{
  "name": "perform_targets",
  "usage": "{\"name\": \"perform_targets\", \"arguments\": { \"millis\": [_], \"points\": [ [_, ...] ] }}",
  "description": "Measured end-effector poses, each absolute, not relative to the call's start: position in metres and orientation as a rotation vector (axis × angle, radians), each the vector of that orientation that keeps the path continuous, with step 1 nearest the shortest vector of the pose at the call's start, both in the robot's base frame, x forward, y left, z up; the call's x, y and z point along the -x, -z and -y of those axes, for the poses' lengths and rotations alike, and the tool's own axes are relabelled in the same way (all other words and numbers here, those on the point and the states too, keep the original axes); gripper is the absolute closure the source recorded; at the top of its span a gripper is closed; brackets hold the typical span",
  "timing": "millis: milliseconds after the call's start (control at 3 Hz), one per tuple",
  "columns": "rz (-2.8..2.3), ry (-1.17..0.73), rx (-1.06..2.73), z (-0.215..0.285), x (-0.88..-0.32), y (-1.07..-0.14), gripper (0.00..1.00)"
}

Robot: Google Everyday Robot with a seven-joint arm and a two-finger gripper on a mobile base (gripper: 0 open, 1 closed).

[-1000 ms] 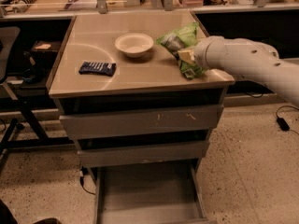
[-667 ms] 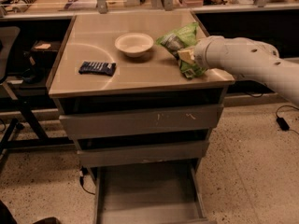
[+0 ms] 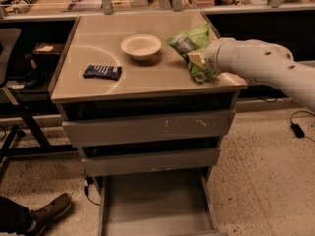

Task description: Pick green rice chip bag from bottom drawer and place on counter

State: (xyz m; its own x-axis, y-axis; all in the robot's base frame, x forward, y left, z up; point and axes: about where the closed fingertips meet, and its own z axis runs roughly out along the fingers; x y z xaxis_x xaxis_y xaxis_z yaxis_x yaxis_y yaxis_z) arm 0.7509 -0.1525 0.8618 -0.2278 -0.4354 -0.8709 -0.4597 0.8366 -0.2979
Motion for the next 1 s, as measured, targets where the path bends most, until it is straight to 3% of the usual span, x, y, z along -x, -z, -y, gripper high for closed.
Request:
{"name": "perform_targets", "arguments": {
  "millis": [333, 667, 1000],
  "points": [
    [-1.853, -0.026, 0.676, 0.1525, -0.7509, -0.8618, 0.11],
    [-1.853, -0.026, 0.676, 0.1525, -0.7509, -0.8618, 0.0],
    [-1.853, -0.026, 0.676, 0.1525, -0.7509, -0.8618, 0.0]
  ]
}}
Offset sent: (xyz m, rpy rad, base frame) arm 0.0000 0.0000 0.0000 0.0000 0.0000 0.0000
